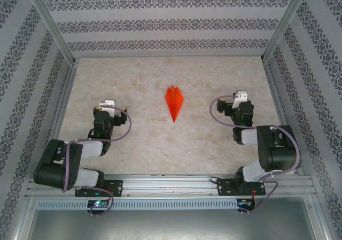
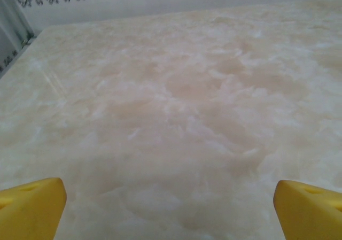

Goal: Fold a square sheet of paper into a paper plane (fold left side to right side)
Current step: Reset both arms

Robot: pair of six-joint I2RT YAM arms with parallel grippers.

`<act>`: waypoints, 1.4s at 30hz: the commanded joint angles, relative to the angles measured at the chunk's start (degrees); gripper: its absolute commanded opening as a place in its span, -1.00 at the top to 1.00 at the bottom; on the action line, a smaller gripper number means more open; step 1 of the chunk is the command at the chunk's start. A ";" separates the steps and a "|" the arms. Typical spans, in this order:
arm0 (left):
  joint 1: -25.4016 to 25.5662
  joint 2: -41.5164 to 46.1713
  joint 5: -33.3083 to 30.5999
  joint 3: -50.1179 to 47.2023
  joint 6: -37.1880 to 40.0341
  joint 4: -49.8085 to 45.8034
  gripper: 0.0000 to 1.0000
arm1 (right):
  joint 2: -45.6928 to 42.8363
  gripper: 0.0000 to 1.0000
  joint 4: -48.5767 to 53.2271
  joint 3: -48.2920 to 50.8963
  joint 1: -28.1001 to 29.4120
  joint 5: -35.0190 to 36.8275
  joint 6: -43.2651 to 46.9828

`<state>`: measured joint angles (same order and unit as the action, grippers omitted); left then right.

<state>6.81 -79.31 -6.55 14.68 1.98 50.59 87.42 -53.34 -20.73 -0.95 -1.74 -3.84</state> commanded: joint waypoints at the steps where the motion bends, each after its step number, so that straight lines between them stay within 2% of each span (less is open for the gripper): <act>1: -2.08 -5.28 4.42 -0.56 2.69 12.69 -0.99 | 0.03 -0.96 -0.27 -0.89 0.49 0.87 1.11; 6: -2.93 -14.17 6.19 -2.24 2.80 25.51 -0.99 | 0.03 -0.96 -0.27 -0.97 0.52 0.91 1.11; 10: -4.41 -12.97 7.60 0.02 1.27 20.14 -0.99 | 0.03 -0.96 -0.19 -0.98 0.57 0.96 1.11; 13: -6.68 -11.79 9.24 8.27 -1.34 2.73 -0.99 | 0.03 -0.96 -0.18 -1.05 0.49 0.99 1.01; 14: -8.31 -11.10 11.89 8.35 -2.51 0.49 -0.99 | 0.03 -0.96 -0.18 -1.06 0.52 0.95 1.03; 16: -9.09 -12.15 12.66 7.41 -2.80 4.49 -0.99 | 0.03 -0.96 -0.13 -1.07 0.55 0.94 1.00; 26: -9.01 -11.86 13.06 7.41 -2.55 3.90 -1.00 | -0.14 -0.96 -0.36 -0.80 0.68 1.16 1.36; 30: -9.01 -11.84 13.63 7.55 -2.33 3.52 -1.00 | -0.06 -0.96 -0.19 -0.95 1.74 3.65 1.99; 42: -9.03 -11.88 13.65 7.47 -2.41 3.72 -1.00 | 0.03 -0.96 -0.09 -1.07 1.74 3.30 2.03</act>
<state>-1.96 -91.55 6.02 22.35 0.36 55.16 87.42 -52.95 -20.78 0.27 0.84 -2.57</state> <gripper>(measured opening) 0.997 0.982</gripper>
